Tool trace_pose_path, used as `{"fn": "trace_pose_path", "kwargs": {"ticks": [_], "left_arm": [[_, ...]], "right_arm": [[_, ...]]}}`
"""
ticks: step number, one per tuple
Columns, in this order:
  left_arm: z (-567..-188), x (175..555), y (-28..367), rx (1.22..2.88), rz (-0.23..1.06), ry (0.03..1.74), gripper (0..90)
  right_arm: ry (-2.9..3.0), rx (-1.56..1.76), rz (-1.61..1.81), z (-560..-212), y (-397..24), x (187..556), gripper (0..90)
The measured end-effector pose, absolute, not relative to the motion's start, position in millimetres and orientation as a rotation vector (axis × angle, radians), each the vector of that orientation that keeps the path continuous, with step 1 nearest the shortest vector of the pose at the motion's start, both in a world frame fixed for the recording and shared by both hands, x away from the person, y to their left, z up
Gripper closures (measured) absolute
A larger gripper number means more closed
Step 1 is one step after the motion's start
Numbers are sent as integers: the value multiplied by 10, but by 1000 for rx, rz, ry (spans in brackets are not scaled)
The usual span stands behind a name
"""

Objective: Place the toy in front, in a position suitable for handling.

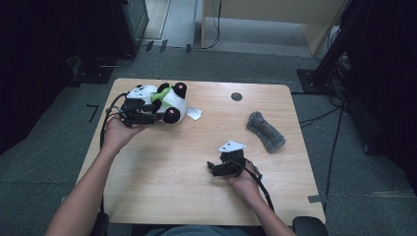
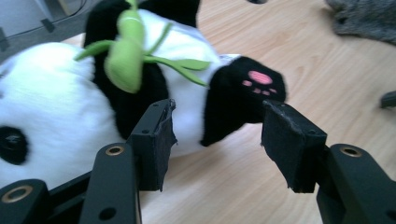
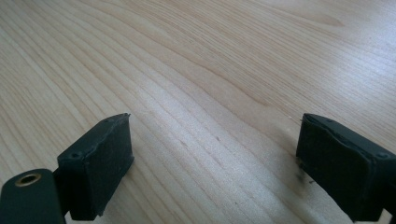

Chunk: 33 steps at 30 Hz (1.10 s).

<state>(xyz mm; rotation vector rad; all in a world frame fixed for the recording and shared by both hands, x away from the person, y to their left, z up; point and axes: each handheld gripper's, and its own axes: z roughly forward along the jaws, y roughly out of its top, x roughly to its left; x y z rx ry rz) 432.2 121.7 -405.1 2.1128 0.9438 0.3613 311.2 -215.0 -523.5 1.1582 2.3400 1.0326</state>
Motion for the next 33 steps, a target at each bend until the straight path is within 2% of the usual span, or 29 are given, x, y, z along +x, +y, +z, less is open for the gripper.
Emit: {"fn": "trace_pose_path", "kwargs": {"ticks": [7, 15, 23, 27, 33], "left_arm": [[-3963, 4458, 1308, 2090, 412, 962, 456], [-3959, 4685, 1329, 2140, 395, 960, 485], [-4072, 4794, 1296, 2139, 418, 990, 621], [-4083, 4812, 1280, 2126, 424, 981, 743], [-4067, 4818, 1300, 2088, 384, 1019, 797]], "right_arm": [[2340, 1154, 1033, -5236, -2151, 3114, 103], [2341, 1154, 1034, -5235, -2147, 3115, 103], [2342, 1153, 1032, -5235, -2142, 3118, 103], [2342, 1151, 1034, -5235, -2139, 3119, 104], [2343, 1148, 1035, -5235, -2136, 3120, 105]]}}
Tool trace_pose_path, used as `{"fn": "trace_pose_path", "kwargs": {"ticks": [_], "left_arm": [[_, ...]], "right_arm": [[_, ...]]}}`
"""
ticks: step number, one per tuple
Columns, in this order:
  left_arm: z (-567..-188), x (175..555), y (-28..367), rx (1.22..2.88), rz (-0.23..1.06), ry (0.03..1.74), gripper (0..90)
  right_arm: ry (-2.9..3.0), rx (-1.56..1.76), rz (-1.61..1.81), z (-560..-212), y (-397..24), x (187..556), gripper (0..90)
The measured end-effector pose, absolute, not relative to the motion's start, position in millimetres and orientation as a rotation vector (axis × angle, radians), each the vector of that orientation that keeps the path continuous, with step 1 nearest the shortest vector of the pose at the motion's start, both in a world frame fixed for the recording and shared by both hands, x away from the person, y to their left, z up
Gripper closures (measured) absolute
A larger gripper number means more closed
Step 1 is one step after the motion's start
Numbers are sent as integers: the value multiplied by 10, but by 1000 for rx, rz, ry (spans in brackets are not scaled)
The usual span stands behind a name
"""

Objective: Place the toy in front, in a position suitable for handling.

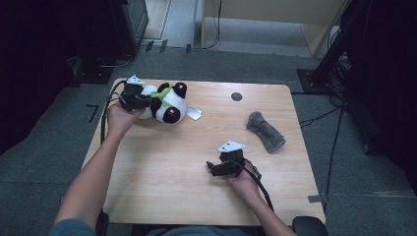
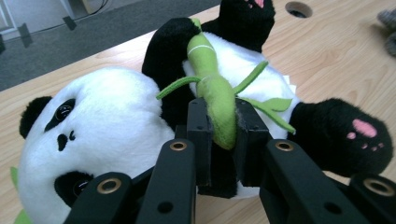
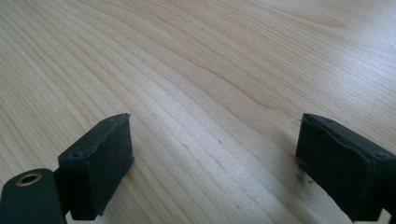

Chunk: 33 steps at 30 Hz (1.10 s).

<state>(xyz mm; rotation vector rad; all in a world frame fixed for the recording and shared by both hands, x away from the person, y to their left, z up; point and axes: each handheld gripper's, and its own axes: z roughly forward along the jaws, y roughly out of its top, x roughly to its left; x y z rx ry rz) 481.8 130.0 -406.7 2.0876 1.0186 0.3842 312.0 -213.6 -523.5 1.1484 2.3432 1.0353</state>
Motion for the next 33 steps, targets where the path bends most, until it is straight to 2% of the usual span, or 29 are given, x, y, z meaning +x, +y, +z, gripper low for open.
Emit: {"fn": "trace_pose_path", "kwargs": {"ticks": [12, 16, 18, 33], "left_arm": [[-3838, 4692, 1281, 2016, 351, 1007, 805], [-3775, 4611, 1227, 2030, 330, 989, 805], [-3740, 4570, 1203, 2029, 317, 984, 805], [-3645, 4163, 1001, 2035, 246, 955, 803]], "right_arm": [[2346, 1152, 1037, -5234, -2135, 3120, 107], [2347, 1143, 1042, -5228, -2141, 3117, 150], [2350, 1142, 1046, -5214, -2152, 3119, 205], [2315, 1226, 1157, -4873, -2431, 3278, 254]]}}
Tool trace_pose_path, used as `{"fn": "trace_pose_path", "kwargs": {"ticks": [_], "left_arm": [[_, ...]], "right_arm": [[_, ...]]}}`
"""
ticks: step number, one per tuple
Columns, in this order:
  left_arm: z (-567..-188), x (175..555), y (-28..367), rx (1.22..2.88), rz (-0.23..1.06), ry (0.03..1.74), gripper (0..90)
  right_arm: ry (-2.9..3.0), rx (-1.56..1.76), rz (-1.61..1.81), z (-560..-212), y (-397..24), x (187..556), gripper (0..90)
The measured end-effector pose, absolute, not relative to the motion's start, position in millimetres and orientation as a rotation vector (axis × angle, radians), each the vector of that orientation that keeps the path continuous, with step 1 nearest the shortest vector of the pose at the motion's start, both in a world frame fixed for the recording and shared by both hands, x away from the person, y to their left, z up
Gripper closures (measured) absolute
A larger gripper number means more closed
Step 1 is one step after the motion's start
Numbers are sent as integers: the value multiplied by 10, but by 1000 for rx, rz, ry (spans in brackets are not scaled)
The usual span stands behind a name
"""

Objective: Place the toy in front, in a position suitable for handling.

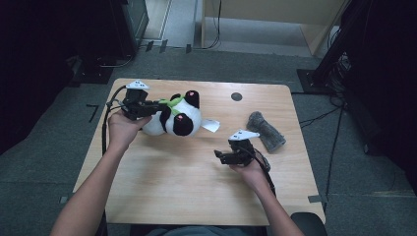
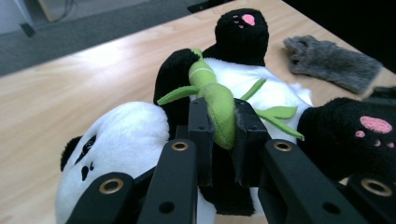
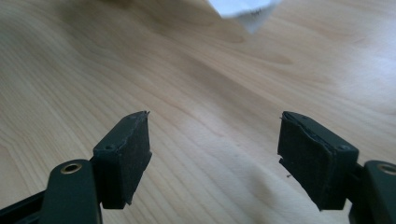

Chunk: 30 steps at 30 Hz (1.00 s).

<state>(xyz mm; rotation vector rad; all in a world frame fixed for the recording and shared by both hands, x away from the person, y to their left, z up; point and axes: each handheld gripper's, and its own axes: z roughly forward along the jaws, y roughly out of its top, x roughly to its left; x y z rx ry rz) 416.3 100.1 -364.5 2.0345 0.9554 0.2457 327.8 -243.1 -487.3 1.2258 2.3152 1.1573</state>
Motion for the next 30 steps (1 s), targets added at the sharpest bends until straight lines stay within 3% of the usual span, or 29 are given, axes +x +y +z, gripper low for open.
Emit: {"fn": "trace_pose_path", "kwargs": {"ticks": [5, 30], "left_arm": [[-3643, 4011, 906, 2030, 238, 931, 804], [-3932, 3494, 439, 2022, 127, 867, 796]], "right_arm": [[2293, 1228, 1204, -4742, -2590, 3286, 338], [2158, 1315, 1163, -4591, -3211, 3412, 375]]}}
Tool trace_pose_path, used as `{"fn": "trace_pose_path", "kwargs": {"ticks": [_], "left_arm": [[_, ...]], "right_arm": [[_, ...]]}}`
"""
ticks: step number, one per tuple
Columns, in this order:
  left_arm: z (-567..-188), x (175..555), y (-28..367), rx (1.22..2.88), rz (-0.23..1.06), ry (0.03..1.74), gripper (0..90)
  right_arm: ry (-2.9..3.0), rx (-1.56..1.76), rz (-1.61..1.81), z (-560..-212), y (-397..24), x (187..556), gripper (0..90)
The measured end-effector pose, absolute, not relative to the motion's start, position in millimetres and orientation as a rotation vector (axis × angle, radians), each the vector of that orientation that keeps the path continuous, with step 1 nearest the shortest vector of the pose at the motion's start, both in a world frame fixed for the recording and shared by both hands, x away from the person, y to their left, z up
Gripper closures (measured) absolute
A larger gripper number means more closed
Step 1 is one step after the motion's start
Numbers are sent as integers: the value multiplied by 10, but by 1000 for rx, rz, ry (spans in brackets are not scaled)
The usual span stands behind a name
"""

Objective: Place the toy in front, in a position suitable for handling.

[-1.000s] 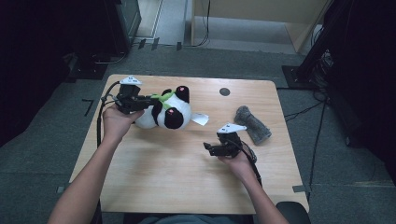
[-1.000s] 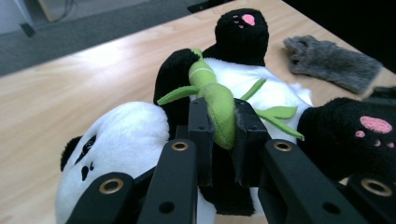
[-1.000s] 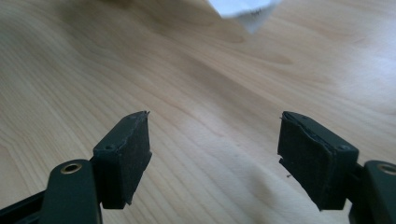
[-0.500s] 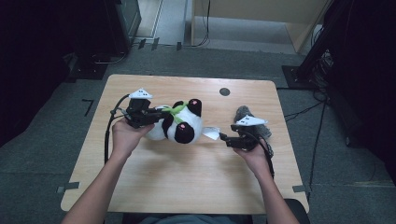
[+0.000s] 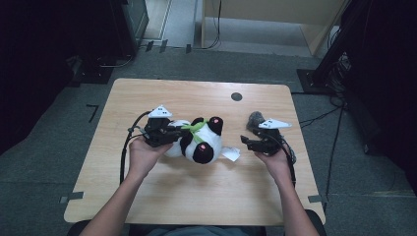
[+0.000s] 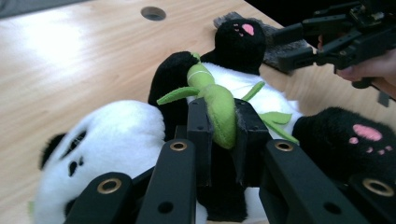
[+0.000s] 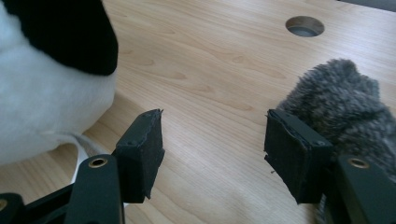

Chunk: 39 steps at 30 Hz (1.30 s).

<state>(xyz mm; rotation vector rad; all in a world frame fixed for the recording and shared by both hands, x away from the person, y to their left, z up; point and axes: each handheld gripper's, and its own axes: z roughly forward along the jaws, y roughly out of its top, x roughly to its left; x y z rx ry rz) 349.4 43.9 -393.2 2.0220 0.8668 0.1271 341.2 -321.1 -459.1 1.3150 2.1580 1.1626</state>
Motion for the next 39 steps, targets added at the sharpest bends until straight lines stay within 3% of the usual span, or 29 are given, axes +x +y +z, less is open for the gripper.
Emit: {"fn": "trace_pose_path", "kwargs": {"ticks": [10, 24, 39], "left_arm": [[-4077, 3454, 413, 2044, 84, 813, 731], [-4117, 3476, 554, 2034, 39, 755, 372], [-4156, 3464, 1030, 1978, 95, 741, 316]], "right_arm": [[2116, 1357, 1150, -4599, -3351, 3433, 380], [2100, 1386, 1118, -4620, -3419, 3397, 381], [2072, 1392, 1134, -4605, -3469, 3329, 381]]}}
